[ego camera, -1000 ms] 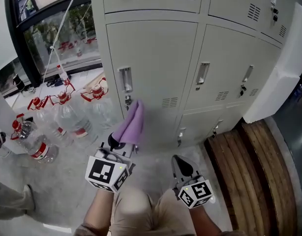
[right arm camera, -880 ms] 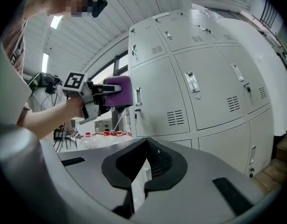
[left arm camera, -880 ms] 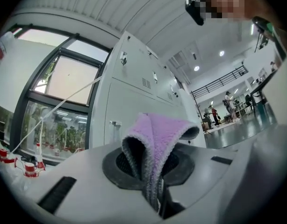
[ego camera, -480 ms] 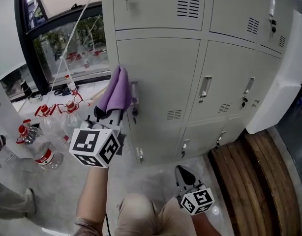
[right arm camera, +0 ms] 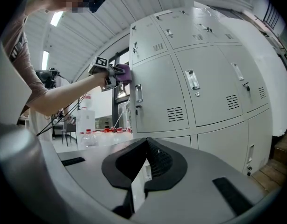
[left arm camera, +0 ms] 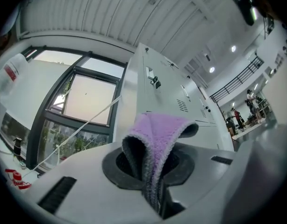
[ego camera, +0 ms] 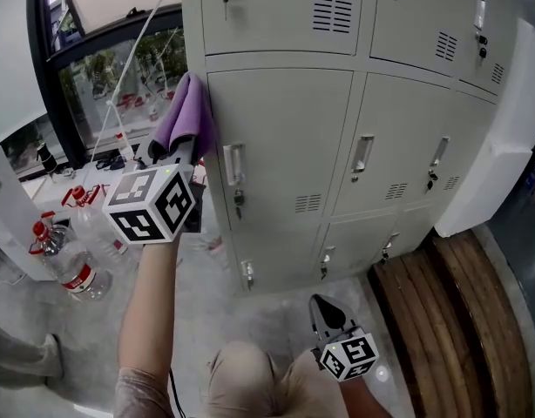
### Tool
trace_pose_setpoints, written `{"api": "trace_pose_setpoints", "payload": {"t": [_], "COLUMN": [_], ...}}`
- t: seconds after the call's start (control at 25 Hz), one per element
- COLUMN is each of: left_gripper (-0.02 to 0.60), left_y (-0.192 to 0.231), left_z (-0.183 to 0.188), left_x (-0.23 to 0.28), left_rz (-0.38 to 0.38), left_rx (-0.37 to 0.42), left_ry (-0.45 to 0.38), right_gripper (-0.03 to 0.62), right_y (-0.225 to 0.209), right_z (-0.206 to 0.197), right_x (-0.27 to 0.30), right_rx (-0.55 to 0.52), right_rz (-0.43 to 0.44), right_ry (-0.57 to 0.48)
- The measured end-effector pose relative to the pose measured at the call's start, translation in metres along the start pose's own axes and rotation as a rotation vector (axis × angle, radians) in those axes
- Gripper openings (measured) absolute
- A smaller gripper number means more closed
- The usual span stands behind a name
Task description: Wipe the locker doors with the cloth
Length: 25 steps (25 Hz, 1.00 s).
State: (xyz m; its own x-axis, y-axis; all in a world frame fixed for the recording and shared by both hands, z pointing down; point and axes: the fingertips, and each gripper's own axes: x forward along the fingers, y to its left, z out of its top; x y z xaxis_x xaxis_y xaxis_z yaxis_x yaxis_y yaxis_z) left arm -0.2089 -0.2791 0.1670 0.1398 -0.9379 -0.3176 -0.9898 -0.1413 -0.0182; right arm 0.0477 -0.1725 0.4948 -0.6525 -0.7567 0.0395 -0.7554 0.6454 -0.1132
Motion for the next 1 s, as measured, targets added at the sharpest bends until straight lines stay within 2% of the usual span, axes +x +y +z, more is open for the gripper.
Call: {"api": "trace_pose_setpoints", "payload": {"t": [0.68, 1.0], "left_gripper": [0.038, 0.038], "left_y": [-0.013, -0.042], "left_z": [-0.008, -0.018], "left_x": [0.039, 0.054], "left_rz": [-0.035, -0.088], "left_rx": [0.018, -0.037], "left_ry": [0.068, 0.092], "right_gripper": [-0.003, -0.003], "right_y": [-0.002, -0.008], "right_z": [0.000, -0.002], "right_x": [-0.004, -0.013], "right_rx": [-0.007, -0.001], "right_rz": [0.004, -0.013], "right_ry": [0.005, 0.003]}}
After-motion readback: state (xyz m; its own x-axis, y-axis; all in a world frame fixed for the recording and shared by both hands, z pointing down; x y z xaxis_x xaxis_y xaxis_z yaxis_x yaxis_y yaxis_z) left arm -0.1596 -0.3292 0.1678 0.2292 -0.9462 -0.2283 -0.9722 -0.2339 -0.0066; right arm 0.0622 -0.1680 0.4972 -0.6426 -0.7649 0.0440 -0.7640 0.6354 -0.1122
